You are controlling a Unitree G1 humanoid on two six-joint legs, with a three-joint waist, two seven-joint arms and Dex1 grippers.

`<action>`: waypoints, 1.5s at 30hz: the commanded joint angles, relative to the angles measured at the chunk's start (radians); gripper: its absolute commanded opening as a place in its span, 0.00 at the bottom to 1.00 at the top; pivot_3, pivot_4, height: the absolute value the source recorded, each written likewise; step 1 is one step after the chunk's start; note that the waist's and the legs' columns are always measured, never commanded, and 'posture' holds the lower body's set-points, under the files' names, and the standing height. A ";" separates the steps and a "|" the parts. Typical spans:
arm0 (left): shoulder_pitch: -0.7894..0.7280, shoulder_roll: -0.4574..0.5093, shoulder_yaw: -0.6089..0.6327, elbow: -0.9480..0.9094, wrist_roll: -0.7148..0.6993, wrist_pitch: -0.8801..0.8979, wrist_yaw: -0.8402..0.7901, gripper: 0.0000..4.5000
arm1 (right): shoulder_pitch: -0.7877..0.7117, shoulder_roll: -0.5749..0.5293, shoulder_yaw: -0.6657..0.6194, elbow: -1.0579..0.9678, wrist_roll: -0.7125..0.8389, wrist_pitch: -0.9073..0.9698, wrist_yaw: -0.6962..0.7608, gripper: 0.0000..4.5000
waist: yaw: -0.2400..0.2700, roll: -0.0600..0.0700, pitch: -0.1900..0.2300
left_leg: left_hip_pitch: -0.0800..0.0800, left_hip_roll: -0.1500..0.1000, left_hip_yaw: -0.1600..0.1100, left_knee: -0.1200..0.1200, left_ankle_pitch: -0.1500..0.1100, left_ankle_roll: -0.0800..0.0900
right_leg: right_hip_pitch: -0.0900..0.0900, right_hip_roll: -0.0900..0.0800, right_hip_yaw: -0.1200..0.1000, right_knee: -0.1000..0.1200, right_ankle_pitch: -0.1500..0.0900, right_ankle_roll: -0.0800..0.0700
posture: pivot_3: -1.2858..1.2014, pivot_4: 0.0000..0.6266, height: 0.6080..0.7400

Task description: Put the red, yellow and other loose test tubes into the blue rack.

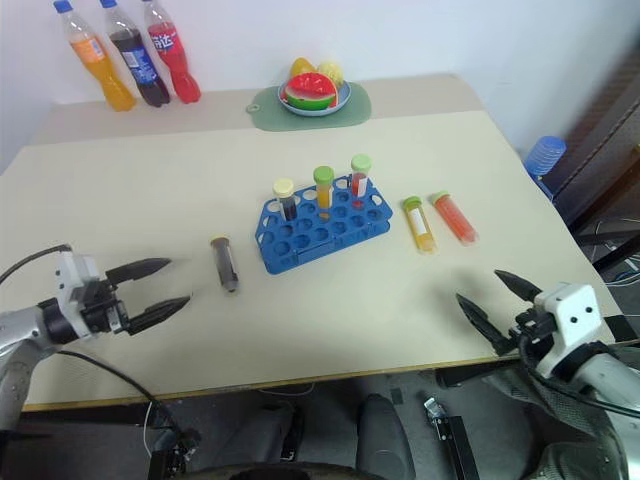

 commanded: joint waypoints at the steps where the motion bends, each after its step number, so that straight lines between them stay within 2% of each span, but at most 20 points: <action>1: -0.015 0.024 0.010 -0.028 0.004 0.014 -0.007 0.98 | 0.004 -0.010 -0.035 -0.036 0.015 0.000 0.008 0.88 | 0.000 0.000 0.000 | 0.000 0.000 0.000 0.000 0.000 0.000 | 0.000 0.000 0.000 0.000 0.000 0.000 | 0.52 0.24 1.00; 15: -0.107 0.013 -0.057 -0.013 -0.008 0.043 -0.081 0.98 | -0.035 0.007 -0.005 -0.063 0.018 0.014 -0.013 0.88 | -0.002 0.000 0.000 | 0.000 0.000 0.000 0.000 0.000 0.000 | 0.000 0.000 0.000 0.000 0.000 0.000 | 0.52 0.24 1.00; 20: -0.134 0.004 -0.092 -0.053 -0.019 0.061 -0.095 0.98 | -0.121 -0.022 0.008 -0.070 0.068 0.121 -0.046 0.88 | -0.004 0.000 0.000 | 0.000 0.000 0.000 0.000 0.000 0.000 | 0.000 0.000 0.000 0.000 0.000 0.000 | 0.52 0.24 1.00; 22: -0.146 -0.005 -0.113 -0.079 -0.016 0.067 -0.091 0.98 | -0.181 -0.073 0.021 -0.052 0.053 0.210 -0.076 0.88 | -0.004 0.000 0.000 | 0.000 0.000 0.000 0.000 0.000 0.000 | 0.000 0.000 0.000 0.000 0.000 0.000 | 0.52 0.24 1.00; 25: -0.151 -0.017 -0.152 -0.133 -0.009 0.073 -0.085 0.98 | -0.348 -0.169 0.077 0.009 0.010 0.387 -0.166 0.88 | -0.005 0.000 0.000 | 0.000 0.000 0.000 0.000 0.000 0.000 | -0.001 -0.001 0.000 0.000 0.000 0.000 | 0.52 0.24 1.00; 28: -0.162 -0.032 -0.181 -0.193 -0.020 0.102 -0.061 0.98 | -0.569 -0.243 0.165 0.137 0.034 0.570 -0.169 0.88 | -0.007 0.001 0.000 | -0.001 0.000 0.001 0.000 0.000 0.000 | -0.001 -0.001 0.000 0.000 0.000 0.000 | 0.52 0.24 1.00; 33: -0.171 -0.047 -0.198 -0.233 -0.024 0.122 -0.037 0.98 | -0.819 -0.290 0.315 0.336 -0.008 0.700 -0.124 0.88 | -0.002 0.001 0.001 | -0.004 0.000 0.000 0.000 0.000 0.000 | -0.003 -0.001 -0.001 -0.001 0.000 0.000 | 0.52 0.24 1.00; 35: -0.172 -0.055 -0.208 -0.254 -0.030 0.136 -0.026 0.98 | -0.963 -0.294 0.423 0.493 -0.062 0.725 -0.084 0.88 | -0.005 0.001 0.001 | -0.005 -0.001 0.001 0.001 0.000 0.001 | -0.004 -0.002 -0.001 -0.002 0.000 0.000 | 0.52 0.24 1.00; 39: -0.140 -0.065 -0.207 -0.293 -0.031 0.146 -0.007 0.98 | -1.215 -0.261 0.608 0.826 -0.187 0.661 0.031 0.88 | -0.012 0.002 0.001 | -0.005 -0.001 0.003 0.002 -0.001 0.002 | -0.004 -0.002 0.000 -0.002 0.000 0.000 | 0.52 0.24 1.00; 42: -0.088 -0.062 -0.192 -0.335 -0.035 0.150 0.012 0.98 | -1.375 -0.200 0.678 1.090 -0.277 0.565 0.074 0.88 | -0.016 0.002 0.001 | -0.005 0.000 0.003 0.000 -0.001 0.002 | -0.006 -0.001 0.000 -0.002 0.000 0.000 | 0.52 0.24 1.00; 45: -0.053 -0.058 -0.174 -0.372 -0.050 0.162 0.036 0.98 | -1.460 -0.164 0.731 1.267 -0.364 0.453 0.122 0.88 | -0.011 0.002 0.001 | -0.006 0.000 0.004 -0.001 0.001 -0.001 | -0.007 -0.002 0.000 -0.002 0.000 0.000 | 0.52 0.24 1.00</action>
